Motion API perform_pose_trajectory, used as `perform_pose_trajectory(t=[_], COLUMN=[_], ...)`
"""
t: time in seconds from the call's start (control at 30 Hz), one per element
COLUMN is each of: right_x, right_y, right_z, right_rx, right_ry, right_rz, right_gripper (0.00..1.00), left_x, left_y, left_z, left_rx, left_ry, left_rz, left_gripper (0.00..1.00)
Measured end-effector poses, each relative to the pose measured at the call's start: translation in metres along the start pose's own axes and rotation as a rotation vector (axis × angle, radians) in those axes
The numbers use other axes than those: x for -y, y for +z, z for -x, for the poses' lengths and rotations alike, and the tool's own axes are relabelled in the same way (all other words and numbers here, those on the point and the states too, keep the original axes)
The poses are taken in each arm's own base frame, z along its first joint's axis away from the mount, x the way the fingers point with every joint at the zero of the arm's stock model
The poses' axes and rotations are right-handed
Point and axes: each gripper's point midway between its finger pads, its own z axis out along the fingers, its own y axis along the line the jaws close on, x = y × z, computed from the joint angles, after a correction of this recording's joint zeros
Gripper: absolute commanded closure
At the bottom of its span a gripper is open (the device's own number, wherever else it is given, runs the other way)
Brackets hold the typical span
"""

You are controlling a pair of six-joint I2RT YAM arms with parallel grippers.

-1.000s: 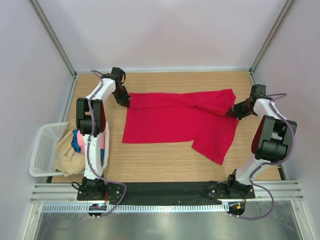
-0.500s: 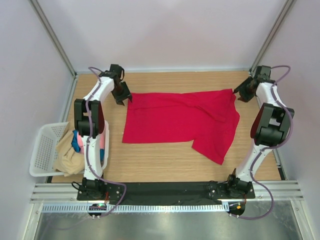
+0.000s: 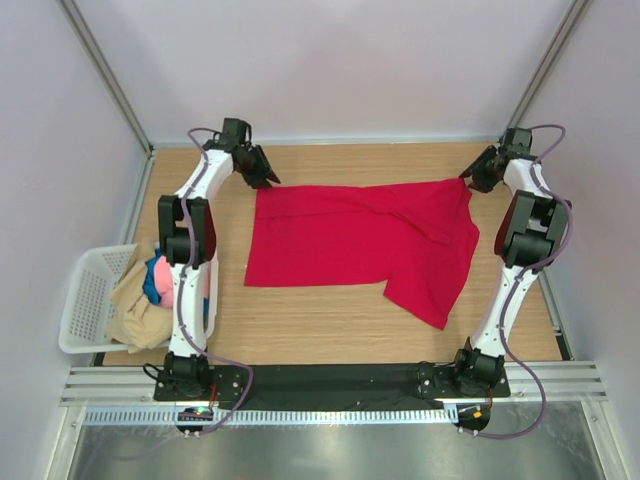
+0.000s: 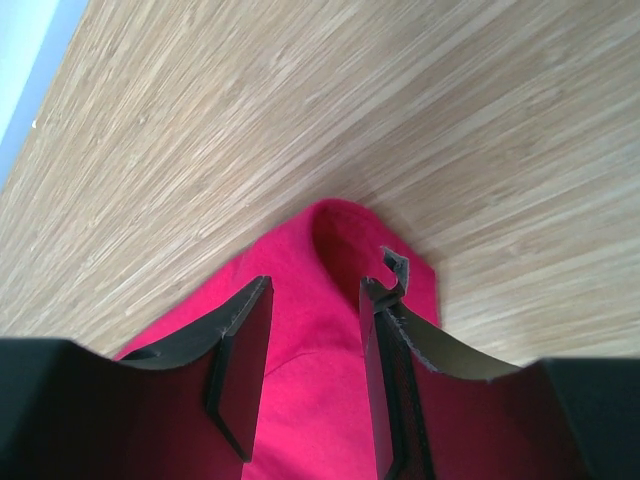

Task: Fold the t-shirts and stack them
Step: Fold the tshirt

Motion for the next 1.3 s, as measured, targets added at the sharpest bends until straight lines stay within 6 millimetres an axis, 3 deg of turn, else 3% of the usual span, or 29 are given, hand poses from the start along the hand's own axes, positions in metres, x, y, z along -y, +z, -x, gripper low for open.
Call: perform_pose_trajectory(t=[0.27, 0.53, 0.63, 0.7, 1.17, 1.2, 1.3], right_x=[-0.005, -0.002, -0.002, -0.001, 0.022, 0.022, 0.019], right_y=[0.013, 0.039, 0.042, 0.042, 0.051, 0.052, 0.054], right_z=[0.008, 0.004, 0.003, 0.005, 0.033, 0.033, 0.036], right_rx=[0.018, -0.004, -0.007, 0.002, 0.175, 0.179, 0.178], right_ry=[-0.010, 0.017, 0.032, 0.040, 0.174, 0.179, 0.176], right_rz=[0.031, 0.046, 0.048, 0.040, -0.120, -0.122, -0.120], right_gripper=[0.58, 0.64, 0.78, 0.99, 0.99, 0.97, 0.78], left_x=[-0.012, -0.016, -0.017, -0.019, -0.021, -0.020, -0.017], left_y=[0.034, 0.043, 0.044, 0.045, 0.050, 0.050, 0.049], left_z=[-0.013, -0.011, -0.011, -0.010, -0.002, 0.000, 0.003], left_rx=[-0.056, -0.064, -0.072, -0.075, -0.076, -0.073, -0.069], left_ry=[-0.067, -0.125, -0.150, -0.164, -0.199, -0.197, -0.191], left_rz=[-0.019, -0.037, -0.049, -0.052, -0.071, -0.073, -0.084], left_gripper=[0.69, 0.69, 0.69, 0.69, 0.71, 0.67, 0.56])
